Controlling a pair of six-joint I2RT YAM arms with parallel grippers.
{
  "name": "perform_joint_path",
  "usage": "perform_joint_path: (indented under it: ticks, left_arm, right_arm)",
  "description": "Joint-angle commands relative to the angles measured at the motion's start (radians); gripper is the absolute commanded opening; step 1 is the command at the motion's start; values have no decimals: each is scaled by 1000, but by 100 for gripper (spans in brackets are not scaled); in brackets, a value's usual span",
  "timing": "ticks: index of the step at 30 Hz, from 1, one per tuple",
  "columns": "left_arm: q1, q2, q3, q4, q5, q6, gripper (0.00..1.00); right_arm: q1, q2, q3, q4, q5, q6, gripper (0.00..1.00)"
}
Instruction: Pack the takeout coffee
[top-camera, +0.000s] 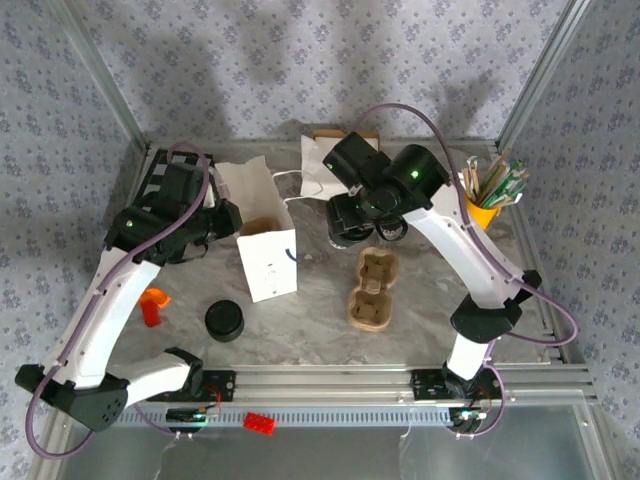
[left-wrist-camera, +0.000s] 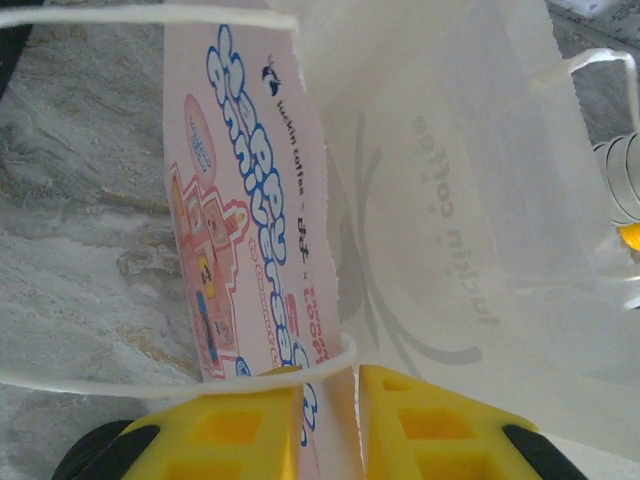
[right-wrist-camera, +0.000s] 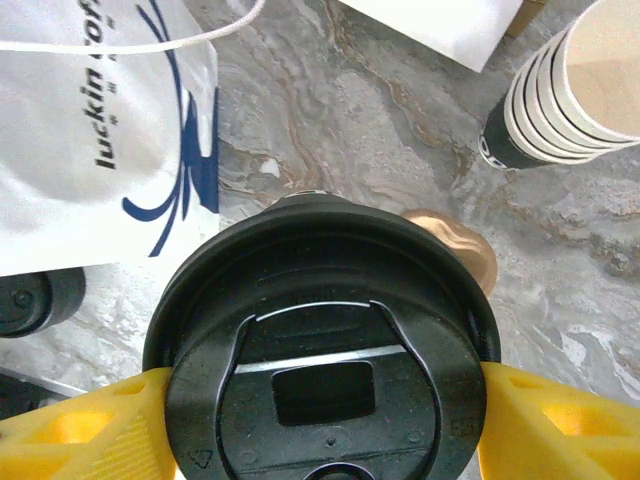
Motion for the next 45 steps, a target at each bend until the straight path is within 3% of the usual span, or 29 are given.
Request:
perform_joint_path:
  ticks: [1, 16, 45]
  left_arm:
    - [-9, 3, 24, 4, -10, 25, 16]
    - [-20, 33, 50, 9, -8, 62, 0]
    - [-94, 46, 83, 25, -23, 41, 0]
  right_arm:
    - [25, -6, 75, -187, 9, 13, 70]
    - [43, 14, 308, -188, -78, -29, 69]
    - [-16, 69, 402, 60, -329, -4, 67]
